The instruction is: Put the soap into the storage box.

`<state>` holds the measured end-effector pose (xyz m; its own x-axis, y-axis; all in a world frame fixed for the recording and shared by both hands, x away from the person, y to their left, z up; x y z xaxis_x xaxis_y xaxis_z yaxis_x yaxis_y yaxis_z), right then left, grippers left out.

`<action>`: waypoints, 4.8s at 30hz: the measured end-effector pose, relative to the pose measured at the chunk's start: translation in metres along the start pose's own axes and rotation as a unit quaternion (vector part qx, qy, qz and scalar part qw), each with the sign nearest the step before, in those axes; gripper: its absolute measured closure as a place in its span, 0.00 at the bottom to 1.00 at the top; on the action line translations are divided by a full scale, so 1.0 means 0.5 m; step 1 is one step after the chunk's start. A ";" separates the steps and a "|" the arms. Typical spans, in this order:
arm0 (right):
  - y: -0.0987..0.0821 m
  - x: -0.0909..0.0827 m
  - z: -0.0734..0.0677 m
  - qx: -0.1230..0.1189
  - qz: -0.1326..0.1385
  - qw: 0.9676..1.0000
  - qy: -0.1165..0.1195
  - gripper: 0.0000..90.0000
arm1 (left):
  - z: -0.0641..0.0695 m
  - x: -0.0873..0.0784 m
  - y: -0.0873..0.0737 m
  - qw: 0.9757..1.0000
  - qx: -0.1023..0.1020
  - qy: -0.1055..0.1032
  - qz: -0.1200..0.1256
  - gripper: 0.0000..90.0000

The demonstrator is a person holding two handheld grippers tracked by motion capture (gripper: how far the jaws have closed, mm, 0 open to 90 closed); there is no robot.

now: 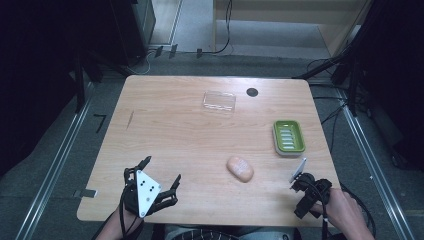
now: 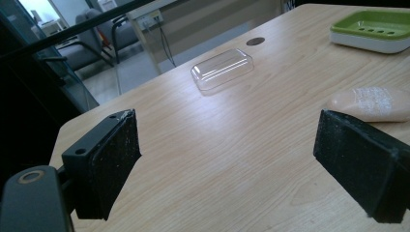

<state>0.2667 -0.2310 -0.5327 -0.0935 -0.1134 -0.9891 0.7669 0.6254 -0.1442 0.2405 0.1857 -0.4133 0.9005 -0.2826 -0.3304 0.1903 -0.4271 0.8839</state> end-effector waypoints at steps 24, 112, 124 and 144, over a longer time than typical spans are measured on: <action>0.048 -0.036 -0.037 -0.028 0.018 0.999 -0.008 0.06 | 0.002 0.003 0.002 1.000 0.002 -0.003 0.002 0.11; 0.352 -0.106 -0.138 -0.113 0.076 0.991 0.012 0.06 | 0.001 0.005 0.001 1.000 0.001 -0.005 0.002 0.11; 0.383 -0.096 -0.144 -0.104 0.092 0.990 0.010 0.19 | 0.000 0.003 0.000 1.000 0.001 -0.005 0.001 0.11; 0.392 -0.081 -0.151 -0.096 0.092 0.991 0.025 0.32 | 0.001 0.003 0.000 1.000 0.003 -0.004 0.002 0.11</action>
<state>0.3726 -0.0455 -0.5232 0.0024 0.0518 -0.9987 0.6396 0.7676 0.0414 0.2416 0.1849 -0.4136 0.8984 -0.2913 -0.3286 0.1838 -0.4301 0.8839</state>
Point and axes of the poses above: each handheld gripper's, and its own axes: x roughly forward along the jaws, y roughly out of its top, z roughly to its right, the point moved 6 cm from there along x, roughly forward along the jaws
